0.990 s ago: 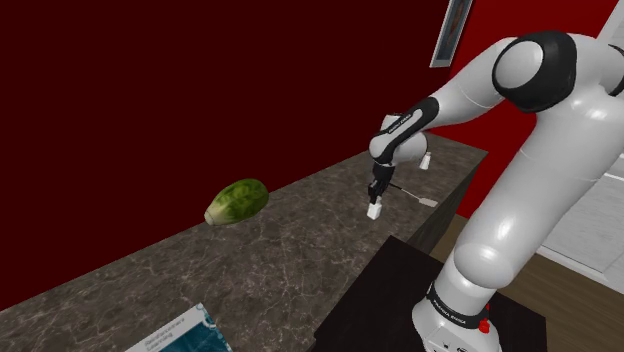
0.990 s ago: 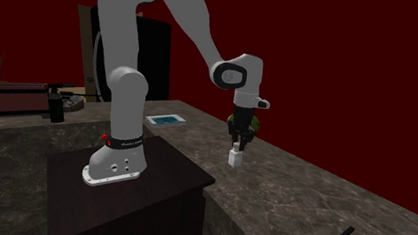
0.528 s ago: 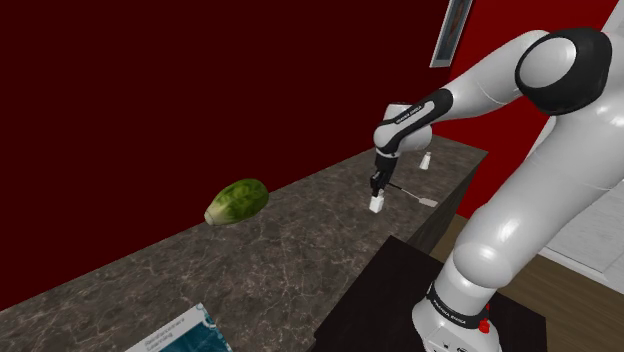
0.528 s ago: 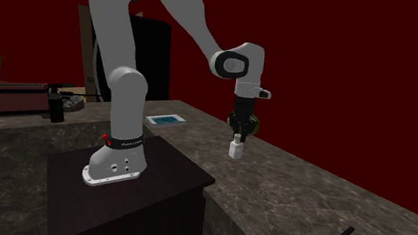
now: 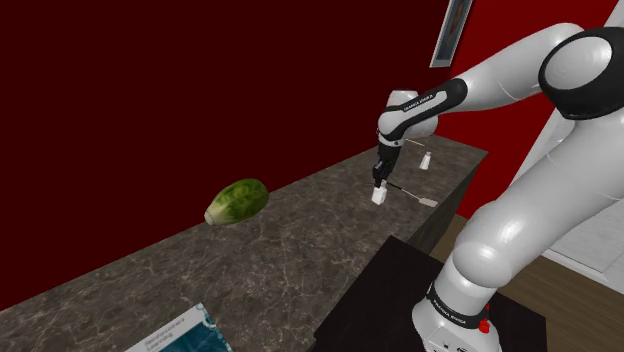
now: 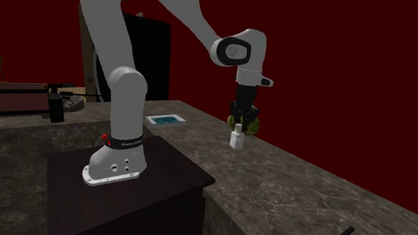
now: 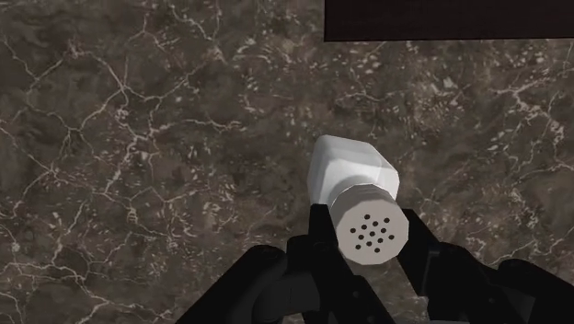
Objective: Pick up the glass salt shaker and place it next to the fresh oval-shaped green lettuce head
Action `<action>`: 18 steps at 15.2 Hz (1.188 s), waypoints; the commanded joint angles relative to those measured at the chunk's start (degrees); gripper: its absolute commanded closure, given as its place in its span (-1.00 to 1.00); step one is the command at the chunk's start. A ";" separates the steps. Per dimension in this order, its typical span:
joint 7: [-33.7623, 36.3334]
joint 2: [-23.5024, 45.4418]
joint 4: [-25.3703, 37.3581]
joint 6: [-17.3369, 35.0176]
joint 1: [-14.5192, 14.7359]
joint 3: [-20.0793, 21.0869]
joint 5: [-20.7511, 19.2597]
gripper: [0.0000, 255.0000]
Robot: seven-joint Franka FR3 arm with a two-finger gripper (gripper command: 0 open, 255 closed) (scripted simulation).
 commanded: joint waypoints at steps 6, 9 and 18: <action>0.72 -3.32 3.02 -6.22 -0.33 1.15 -0.67 1.00; 0.95 -4.52 4.45 -8.81 -0.41 1.65 -0.80 1.00; 2.11 -5.55 9.58 -15.04 0.34 3.38 -0.01 1.00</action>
